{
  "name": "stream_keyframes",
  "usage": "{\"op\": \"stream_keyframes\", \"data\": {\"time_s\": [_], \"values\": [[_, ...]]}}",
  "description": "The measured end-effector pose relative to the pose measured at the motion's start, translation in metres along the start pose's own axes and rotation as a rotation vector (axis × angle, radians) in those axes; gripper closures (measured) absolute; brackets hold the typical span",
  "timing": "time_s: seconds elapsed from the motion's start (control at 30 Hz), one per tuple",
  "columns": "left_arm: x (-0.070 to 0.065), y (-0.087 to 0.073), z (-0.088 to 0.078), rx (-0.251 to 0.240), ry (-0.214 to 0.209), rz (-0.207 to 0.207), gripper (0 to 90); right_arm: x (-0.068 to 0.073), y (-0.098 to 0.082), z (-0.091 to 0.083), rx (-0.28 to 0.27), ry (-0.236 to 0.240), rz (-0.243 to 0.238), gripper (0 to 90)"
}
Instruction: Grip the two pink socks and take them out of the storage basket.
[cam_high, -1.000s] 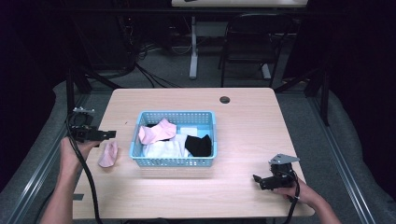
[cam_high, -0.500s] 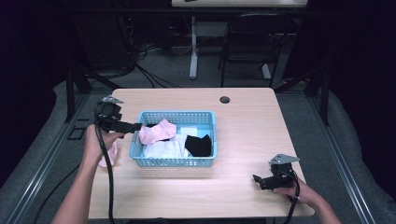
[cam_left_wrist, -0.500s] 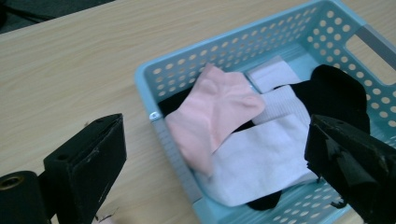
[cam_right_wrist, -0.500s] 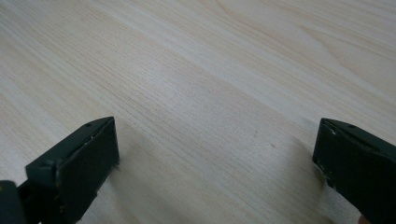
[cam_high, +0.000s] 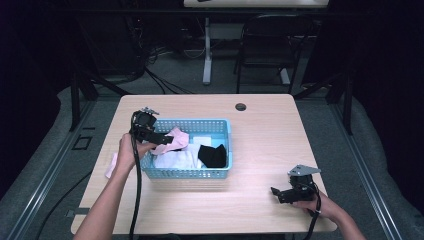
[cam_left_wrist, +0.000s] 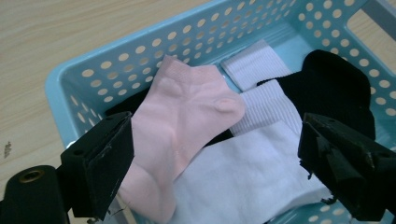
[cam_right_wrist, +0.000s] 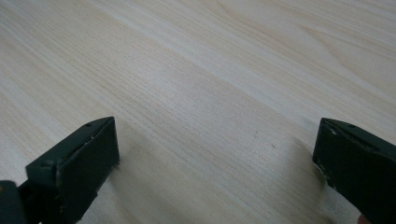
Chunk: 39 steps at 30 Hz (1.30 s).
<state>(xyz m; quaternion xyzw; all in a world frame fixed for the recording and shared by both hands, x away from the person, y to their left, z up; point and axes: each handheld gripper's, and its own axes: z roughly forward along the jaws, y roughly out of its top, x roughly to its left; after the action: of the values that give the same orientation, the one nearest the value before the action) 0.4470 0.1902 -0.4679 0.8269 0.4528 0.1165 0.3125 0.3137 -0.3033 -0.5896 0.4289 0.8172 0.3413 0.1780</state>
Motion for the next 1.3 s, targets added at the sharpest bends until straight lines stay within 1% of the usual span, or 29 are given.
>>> {"op": "stream_keyframes", "data": {"time_s": [0.03, 0.13, 0.17, 0.2, 0.23, 0.27, 0.33, 0.37, 0.4, 0.43, 0.47, 0.53, 0.57, 0.63, 0.7, 0.77, 0.8, 0.83, 0.87, 0.9, 0.93, 1.0, 1.03, 1.1, 1.13, 1.17, 1.2, 1.27, 1.3], "values": [[0.0, 0.0, 0.0, 0.0, 0.0, 0.0, 10.8, 0.0, 0.0, 0.0, 0.0, 0.0, 0.0, 0.0], [0.0, 0.001, 0.012, 0.021, -0.005, -0.017, 11.2, 0.0, 0.0, -0.001, 0.004, -0.006, -0.003, 0.0], [0.0, 0.001, 0.012, 0.021, -0.005, -0.017, 11.4, 0.0, 0.0, -0.001, 0.004, -0.006, -0.003, 0.0], [0.001, 0.002, 0.02, 0.036, -0.007, -0.029, 11.5, 0.0, 0.0, 0.0, -0.001, -0.002, 0.002, 0.0], [0.001, 0.002, 0.02, 0.036, -0.007, -0.029, 12.0, 0.0, 0.0, 0.0, -0.001, -0.002, 0.002, 0.0], [0.002, 0.002, 0.023, 0.047, -0.011, -0.029, 12.0, 0.0, 0.0, 0.0, -0.001, -0.002, 0.002, 0.0], [0.001, 0.003, 0.033, 0.057, -0.016, -0.046, 12.9, 0.0, 0.0, 0.0, -0.001, -0.001, 0.001, 0.0], [0.001, 0.003, 0.033, 0.057, -0.016, -0.046, 12.9, 0.0, 0.0, 0.0, -0.001, -0.001, 0.001, 0.0], [0.001, 0.003, 0.04, 0.062, -0.017, -0.06, 13.2, 0.0, 0.0, 0.0, -0.001, -0.002, 0.001, 0.0], [0.001, 0.003, 0.04, 0.062, -0.017, -0.06, 13.1, 0.0, 0.0, 0.0, -0.001, -0.002, 0.001, 0.0], [0.0, 0.004, 0.046, 0.068, -0.026, -0.063, 13.4, 0.0, 0.0, 0.0, -0.001, -0.002, 0.001, 0.0], [0.0, 0.005, 0.049, 0.069, -0.029, -0.065, 13.6, 0.0, 0.0, 0.0, -0.001, -0.001, 0.001, 0.0], [-0.001, 0.006, 0.055, 0.079, -0.035, -0.067, 14.0, 0.0, 0.0, 0.0, -0.001, -0.001, 0.001, 0.0], [-0.002, 0.007, 0.061, 0.097, -0.037, -0.063, 14.3, 0.0, 0.0, 0.0, -0.001, -0.001, 0.0, 0.0], [-0.003, 0.007, 0.064, 0.102, -0.038, -0.064, 14.4, 0.0, 0.0, 0.0, -0.001, -0.001, 0.001, 0.0], [-0.006, 0.007, 0.069, 0.12, -0.043, -0.065, 15.1, 0.0, 0.0, 0.0, 0.0, 0.0, 0.0, 0.0], [-0.01, 0.008, 0.074, 0.142, -0.037, -0.046, 15.5, 0.0, 0.0, 0.0, -0.001, 0.0, 0.0, 0.0], [-0.01, 0.008, 0.074, 0.142, -0.037, -0.046, 15.7, 0.0, 0.0, 0.0, -0.001, 0.0, 0.0, 0.0], [-0.014, 0.01, 0.077, 0.153, -0.033, -0.035, 16.2, 0.0, 0.0, 0.0, -0.001, -0.001, 0.0, 0.0], [-0.014, 0.01, 0.077, 0.153, -0.033, -0.035, 16.8, 0.0, 0.0, 0.0, -0.001, -0.001, 0.0, 0.0], [-0.016, 0.011, 0.081, 0.163, -0.026, -0.035, 17.5, 0.0, 0.0, 0.0, -0.001, 0.0, 0.0, 0.0], [-0.017, 0.01, 0.086, 0.176, -0.025, -0.035, 18.8, 0.0, 0.0, 0.0, 0.0, 0.0, -0.001, 0.0], [-0.017, 0.01, 0.086, 0.176, -0.025, -0.035, 19.9, 0.0, 0.0, 0.0, 0.0, 0.0, -0.001, 0.0], [-0.017, 0.01, 0.091, 0.198, -0.012, -0.03, 21.7, 0.0, 0.0, 0.0, 0.0, 0.001, -0.002, 0.0], [-0.017, 0.01, 0.095, 0.214, 0.01, -0.032, 23.7, 0.0, 0.0, 0.0, 0.0, 0.001, -0.002, 0.0], [-0.017, 0.01, 0.095, 0.214, 0.01, -0.032, 25.3, 0.0, 0.0, 0.0, 0.0, 0.001, -0.002, 0.0], [-0.016, 0.01, 0.096, 0.219, 0.024, -0.033, 25.3, 0.0, 0.0, 0.0, 0.0, 0.0, -0.001, 0.0], [-0.016, 0.009, 0.098, 0.226, 0.041, -0.035, 30.0, 0.0, 0.0, 0.0, 0.0, 0.002, -0.002, 0.0], [-0.015, 0.009, 0.099, 0.236, 0.07, -0.032, 33.3, 0.0, 0.0, 0.0, -0.001, 0.001, -0.001, 0.0]]}}
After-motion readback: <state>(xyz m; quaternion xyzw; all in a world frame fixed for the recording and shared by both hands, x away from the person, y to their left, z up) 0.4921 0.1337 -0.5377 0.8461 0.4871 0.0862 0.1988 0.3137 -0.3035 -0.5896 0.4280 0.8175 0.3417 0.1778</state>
